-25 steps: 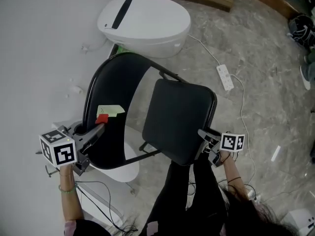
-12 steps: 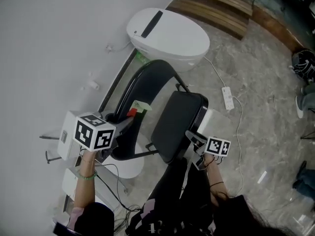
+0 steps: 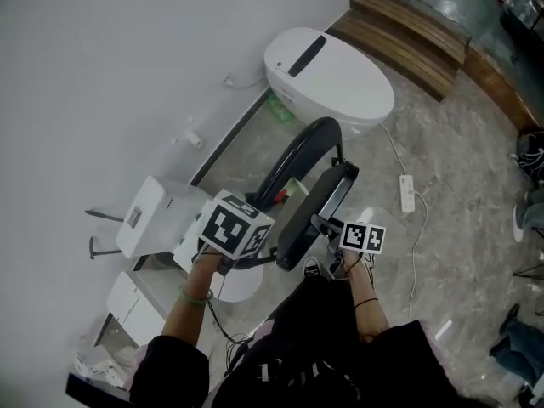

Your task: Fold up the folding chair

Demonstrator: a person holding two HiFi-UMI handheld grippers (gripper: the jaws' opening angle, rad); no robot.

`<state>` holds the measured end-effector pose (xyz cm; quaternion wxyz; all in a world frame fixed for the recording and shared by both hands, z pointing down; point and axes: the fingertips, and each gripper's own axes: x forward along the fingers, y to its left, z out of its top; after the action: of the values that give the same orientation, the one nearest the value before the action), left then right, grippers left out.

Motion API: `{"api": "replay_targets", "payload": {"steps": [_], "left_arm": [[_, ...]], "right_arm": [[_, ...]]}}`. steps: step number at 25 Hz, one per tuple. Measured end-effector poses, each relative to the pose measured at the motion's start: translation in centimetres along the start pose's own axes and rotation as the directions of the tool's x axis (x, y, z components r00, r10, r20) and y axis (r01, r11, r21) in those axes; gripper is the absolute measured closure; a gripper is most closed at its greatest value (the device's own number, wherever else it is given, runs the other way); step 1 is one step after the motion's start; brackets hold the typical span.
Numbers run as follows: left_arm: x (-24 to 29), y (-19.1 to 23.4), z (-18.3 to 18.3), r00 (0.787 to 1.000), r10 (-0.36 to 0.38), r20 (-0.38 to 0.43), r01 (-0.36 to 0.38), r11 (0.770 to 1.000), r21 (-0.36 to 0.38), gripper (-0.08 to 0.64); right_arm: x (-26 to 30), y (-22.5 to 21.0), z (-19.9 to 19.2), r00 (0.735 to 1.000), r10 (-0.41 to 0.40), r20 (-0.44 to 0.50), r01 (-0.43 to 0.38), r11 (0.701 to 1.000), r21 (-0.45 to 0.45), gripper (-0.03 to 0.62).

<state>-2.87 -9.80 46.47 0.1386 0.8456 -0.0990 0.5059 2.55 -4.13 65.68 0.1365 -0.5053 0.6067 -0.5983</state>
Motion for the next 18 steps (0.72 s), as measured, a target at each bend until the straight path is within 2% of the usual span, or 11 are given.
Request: {"api": "replay_targets", "payload": {"steps": [4,8,9,11,15,18], "left_arm": [[-0.5,0.2,0.0,1.000,0.021,-0.005,-0.021,1.000,0.004,0.491],[-0.5,0.7,0.0,0.997,0.083,0.004,-0.083,0.996,0.017,0.491],[-0.5,1.1,0.0,0.996,0.085,0.002,-0.085,0.996,0.017,0.491],[-0.6,1.9,0.0,0.998,0.066,-0.010,-0.066,0.998,0.007,0.491],[-0.7,3.5,0.5,1.000,0.028,-0.009,-0.029,1.000,-0.005,0.491],[-0.9,4.5,0.1,0.999,0.028,-0.016,-0.028,1.000,-0.011,0.491]], "right_arm": [[2.5,1.9,0.3,0.998,0.016,-0.067,-0.018,0.999,-0.034,0.356],[5.4,3.5,0.5,0.987,0.002,-0.164,-0.019,0.994,-0.105,0.356],[5.9,3.4,0.6,0.983,-0.011,-0.181,-0.012,0.992,-0.125,0.363],[6.7,3.2,0.9,0.979,-0.015,-0.202,-0.014,0.990,-0.143,0.425],[8.0,3.5,2.4,0.975,0.053,-0.214,-0.080,0.989,-0.122,0.443],[9.3,3.7,3.4,0.975,0.085,-0.207,-0.103,0.992,-0.078,0.446]]}}
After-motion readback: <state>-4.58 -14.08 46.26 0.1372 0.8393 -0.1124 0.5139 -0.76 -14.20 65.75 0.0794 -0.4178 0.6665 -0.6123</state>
